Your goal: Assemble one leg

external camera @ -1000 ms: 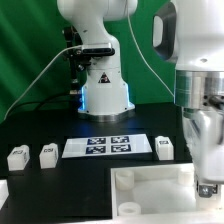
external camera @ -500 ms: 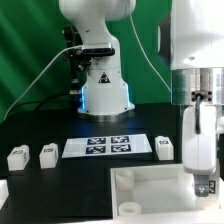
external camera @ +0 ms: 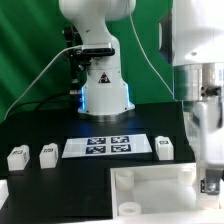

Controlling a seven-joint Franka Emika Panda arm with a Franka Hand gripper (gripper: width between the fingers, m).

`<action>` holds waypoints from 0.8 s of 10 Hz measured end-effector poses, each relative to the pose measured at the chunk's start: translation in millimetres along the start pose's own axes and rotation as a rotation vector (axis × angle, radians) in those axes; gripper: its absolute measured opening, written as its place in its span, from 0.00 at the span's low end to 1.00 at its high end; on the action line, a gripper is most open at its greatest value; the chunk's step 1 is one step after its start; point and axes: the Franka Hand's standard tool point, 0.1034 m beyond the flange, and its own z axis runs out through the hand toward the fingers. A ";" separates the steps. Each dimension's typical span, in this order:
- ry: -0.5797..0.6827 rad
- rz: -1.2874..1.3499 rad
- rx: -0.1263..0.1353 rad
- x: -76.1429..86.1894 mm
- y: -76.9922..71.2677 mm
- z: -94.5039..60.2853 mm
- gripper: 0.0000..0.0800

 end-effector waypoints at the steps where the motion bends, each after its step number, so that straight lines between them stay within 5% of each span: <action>1: -0.011 -0.087 0.008 -3.2 -1.0 -7.8 0.81; 8: -0.009 -0.719 0.017 -6.9 -3.0 -14.4 0.81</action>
Offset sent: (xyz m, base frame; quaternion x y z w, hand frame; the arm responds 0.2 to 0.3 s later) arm 0.0000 0.0000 0.0000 0.0000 0.0000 -0.2667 0.9638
